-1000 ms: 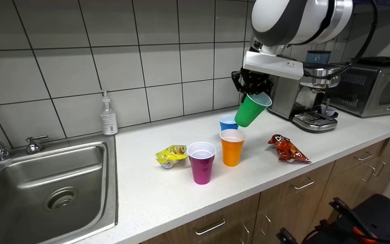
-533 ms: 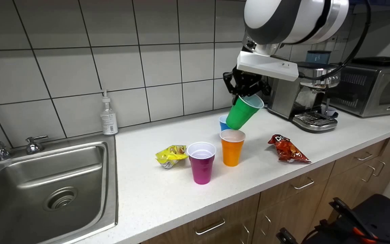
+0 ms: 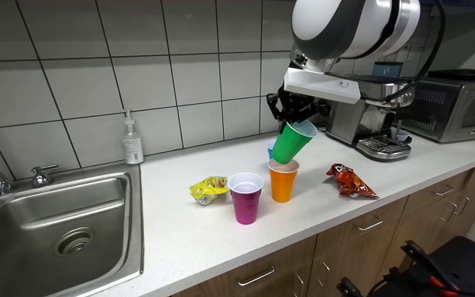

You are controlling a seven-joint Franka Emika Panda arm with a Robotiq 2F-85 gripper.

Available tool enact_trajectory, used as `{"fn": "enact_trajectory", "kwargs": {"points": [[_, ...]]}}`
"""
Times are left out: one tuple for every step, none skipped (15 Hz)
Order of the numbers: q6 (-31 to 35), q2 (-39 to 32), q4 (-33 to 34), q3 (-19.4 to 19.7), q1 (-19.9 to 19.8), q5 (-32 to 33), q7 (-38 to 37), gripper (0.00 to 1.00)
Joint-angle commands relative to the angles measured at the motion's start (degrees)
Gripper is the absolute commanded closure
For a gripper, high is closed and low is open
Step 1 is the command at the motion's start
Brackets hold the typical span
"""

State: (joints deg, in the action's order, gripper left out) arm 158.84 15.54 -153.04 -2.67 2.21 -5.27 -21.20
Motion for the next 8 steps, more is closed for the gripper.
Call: {"fn": "enact_trajectory", "kwargs": {"points": [[0.7,-0.3,-0.2,-1.9,-1.9,1.4,-0.5,0.99],[0.9,-0.6,-0.1,-2.3,-2.3,2.1,-1.0,0.99],[0.9,-0.9,0.1,-2.4,-2.6,2.5,-1.2,0.99],[1.0,-1.3,0.2,-2.6,-2.9,2.9,-1.4,0.99],[1.0,-1.7,0.3,-2.7,-3.1,3.2,-1.5,0.99],[1.1,-2.0,0.4,-2.9,-3.4,3.5,-1.7,0.99],[1.1,-2.3,0.5,-2.9,-3.7,3.9,-1.9,0.99],[1.1,-2.7,0.6,-2.9,-3.8,4.1,-1.9,0.99]]}}
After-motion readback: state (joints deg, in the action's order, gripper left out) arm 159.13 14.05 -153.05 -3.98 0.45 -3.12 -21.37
